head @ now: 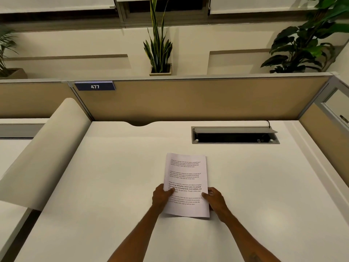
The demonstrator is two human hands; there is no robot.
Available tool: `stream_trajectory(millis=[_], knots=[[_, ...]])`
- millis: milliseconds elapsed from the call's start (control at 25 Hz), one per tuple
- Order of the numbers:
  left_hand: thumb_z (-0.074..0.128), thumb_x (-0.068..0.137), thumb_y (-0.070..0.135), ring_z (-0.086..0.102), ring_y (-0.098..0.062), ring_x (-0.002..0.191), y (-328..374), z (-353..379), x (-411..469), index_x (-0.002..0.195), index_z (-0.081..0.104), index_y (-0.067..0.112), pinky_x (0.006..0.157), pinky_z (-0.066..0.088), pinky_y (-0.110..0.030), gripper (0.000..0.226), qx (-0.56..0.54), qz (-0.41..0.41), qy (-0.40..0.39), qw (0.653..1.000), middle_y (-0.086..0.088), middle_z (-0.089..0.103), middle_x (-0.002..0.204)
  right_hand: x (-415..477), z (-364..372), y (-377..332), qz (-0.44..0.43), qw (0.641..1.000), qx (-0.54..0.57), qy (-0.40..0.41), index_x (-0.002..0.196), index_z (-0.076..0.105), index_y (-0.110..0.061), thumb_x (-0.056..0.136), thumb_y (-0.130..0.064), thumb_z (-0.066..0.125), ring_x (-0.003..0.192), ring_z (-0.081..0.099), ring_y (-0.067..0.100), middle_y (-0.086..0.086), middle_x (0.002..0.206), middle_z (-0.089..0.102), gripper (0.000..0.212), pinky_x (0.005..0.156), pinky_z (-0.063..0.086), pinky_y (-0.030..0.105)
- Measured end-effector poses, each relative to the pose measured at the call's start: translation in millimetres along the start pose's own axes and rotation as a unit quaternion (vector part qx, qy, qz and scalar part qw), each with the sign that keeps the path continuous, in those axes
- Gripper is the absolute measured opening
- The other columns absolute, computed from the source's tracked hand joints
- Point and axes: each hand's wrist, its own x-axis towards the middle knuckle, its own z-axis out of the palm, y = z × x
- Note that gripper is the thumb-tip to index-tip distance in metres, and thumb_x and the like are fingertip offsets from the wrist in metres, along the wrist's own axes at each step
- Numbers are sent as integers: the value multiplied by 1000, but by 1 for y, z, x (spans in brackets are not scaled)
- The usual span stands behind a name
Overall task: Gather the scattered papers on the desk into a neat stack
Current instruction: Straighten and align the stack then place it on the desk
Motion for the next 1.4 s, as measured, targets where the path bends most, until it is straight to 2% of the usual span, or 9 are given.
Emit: stream_trajectory(millis=[80,160,280,440,720,1000,1160,1280,1400], knots=[[62,100,30,66,-34,118,1,-1,1,128,62,4,103,52,-42,39,31,-2,50,998,-14,69,128,2,0,1,11,1000,3,20,119,64,-8,95,-13,60,108,67,34,13,116,70,25,93,57,52],[54,104,26,65,-33,119,-1,-4,4,127,65,5,105,50,-42,33,56,3,81,995,-13,70,129,4,-1,1,9,999,-1,40,118,67,-9,93,-7,58,106,68,34,14,113,72,26,90,58,53],[58,101,16,67,-33,115,-6,-9,8,124,71,6,106,51,-46,28,15,-9,93,995,-14,73,124,6,1,0,-3,999,-2,51,118,69,-8,91,-1,58,104,69,34,14,110,74,29,90,58,53],[62,99,15,67,-34,117,-1,-19,18,127,71,5,109,50,-48,31,-4,-12,109,994,-15,72,127,14,7,-15,-20,998,-10,52,117,71,-8,89,0,61,103,69,33,13,107,75,30,92,57,52],[65,97,15,66,-34,119,38,-38,63,126,72,4,109,49,-44,31,-22,5,154,988,-16,72,128,54,23,-64,-35,998,-6,56,117,71,-9,90,-2,62,102,69,33,14,107,75,29,91,58,50],[66,97,14,67,-32,118,70,-53,128,125,72,4,108,49,-42,30,-23,34,170,985,-15,73,125,118,46,-109,-47,996,-17,72,115,72,-4,90,-1,64,104,67,36,16,108,73,27,95,55,49],[65,97,15,67,-33,118,83,-56,162,124,72,3,109,49,-47,30,-31,42,171,984,-15,73,125,150,52,-129,-54,995,-32,81,114,72,-4,90,-1,64,102,67,34,15,109,74,26,96,55,46],[65,97,14,68,-34,117,92,-54,185,125,72,1,109,50,-48,31,-36,47,168,984,-17,73,125,174,55,-141,-64,992,-46,100,116,73,-3,88,-1,65,94,64,27,14,108,74,29,92,52,38],[65,97,13,68,-34,117,99,-49,200,124,72,1,109,50,-43,30,-26,43,171,984,-17,73,124,190,56,-149,-70,989,-66,115,117,72,-6,86,1,65,90,61,25,12,101,72,32,88,51,37]])
